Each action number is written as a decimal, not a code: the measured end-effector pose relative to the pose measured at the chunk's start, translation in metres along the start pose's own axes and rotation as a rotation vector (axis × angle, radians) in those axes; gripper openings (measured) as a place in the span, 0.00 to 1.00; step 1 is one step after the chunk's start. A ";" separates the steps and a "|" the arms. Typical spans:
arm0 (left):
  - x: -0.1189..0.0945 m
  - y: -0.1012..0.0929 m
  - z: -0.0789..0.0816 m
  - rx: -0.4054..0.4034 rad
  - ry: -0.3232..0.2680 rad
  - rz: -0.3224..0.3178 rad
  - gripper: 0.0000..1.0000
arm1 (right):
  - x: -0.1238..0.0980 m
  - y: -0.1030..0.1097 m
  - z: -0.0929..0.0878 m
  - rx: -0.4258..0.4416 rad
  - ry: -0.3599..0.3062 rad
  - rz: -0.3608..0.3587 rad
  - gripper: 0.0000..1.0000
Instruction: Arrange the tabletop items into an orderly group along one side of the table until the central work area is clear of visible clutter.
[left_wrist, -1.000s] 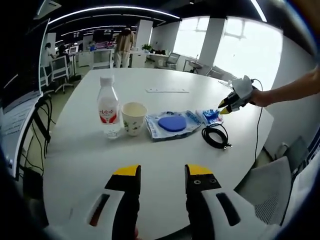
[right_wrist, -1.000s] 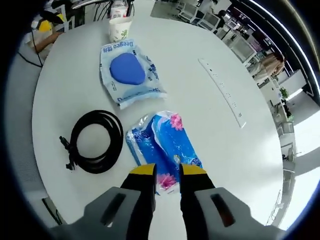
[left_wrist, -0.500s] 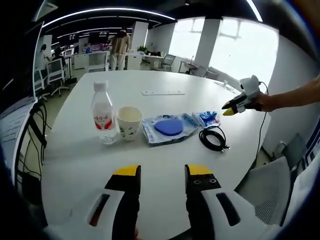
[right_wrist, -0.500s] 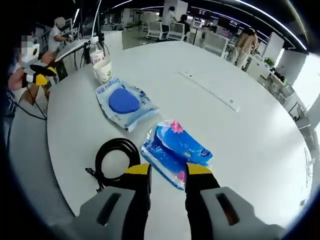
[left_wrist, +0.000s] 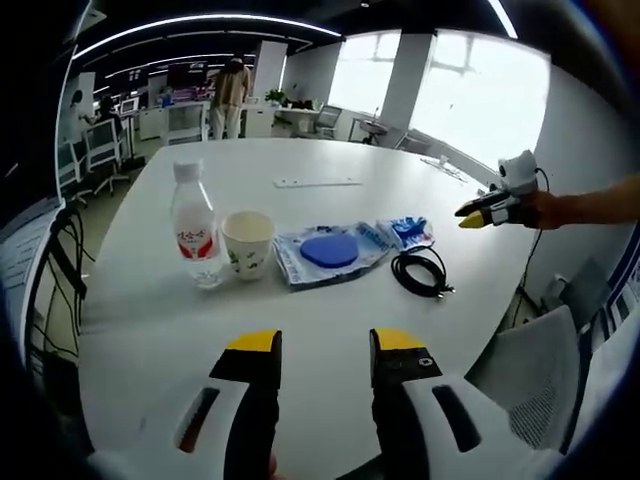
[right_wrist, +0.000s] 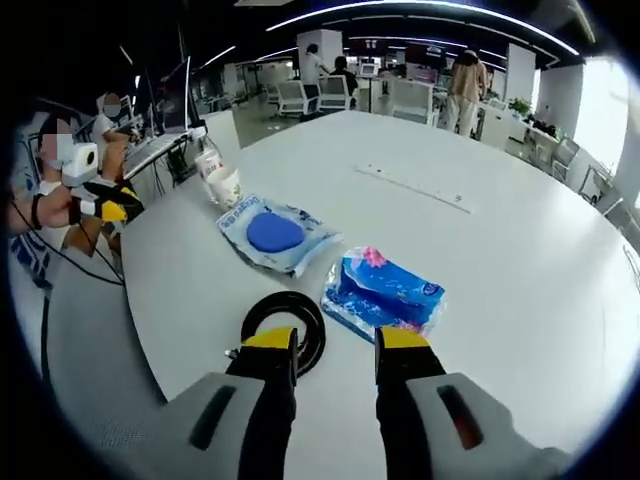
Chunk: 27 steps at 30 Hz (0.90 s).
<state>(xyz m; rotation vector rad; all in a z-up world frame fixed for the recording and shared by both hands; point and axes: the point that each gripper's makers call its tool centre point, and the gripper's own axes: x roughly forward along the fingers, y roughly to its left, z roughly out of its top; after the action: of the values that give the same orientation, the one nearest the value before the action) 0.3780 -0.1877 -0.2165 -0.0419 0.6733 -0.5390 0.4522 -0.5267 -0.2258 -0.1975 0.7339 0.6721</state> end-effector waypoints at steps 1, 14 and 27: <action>0.000 0.000 -0.001 0.001 0.001 -0.001 0.34 | -0.002 0.002 0.001 0.001 -0.007 0.001 0.29; 0.000 0.004 -0.002 -0.004 0.006 0.002 0.34 | -0.012 0.032 -0.008 -0.008 -0.027 0.026 0.31; -0.001 0.008 -0.005 -0.009 0.009 0.010 0.34 | -0.007 0.044 -0.017 0.004 -0.021 0.051 0.33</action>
<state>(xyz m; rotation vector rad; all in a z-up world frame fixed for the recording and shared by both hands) 0.3776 -0.1799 -0.2214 -0.0442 0.6842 -0.5270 0.4109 -0.5027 -0.2305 -0.1686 0.7215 0.7200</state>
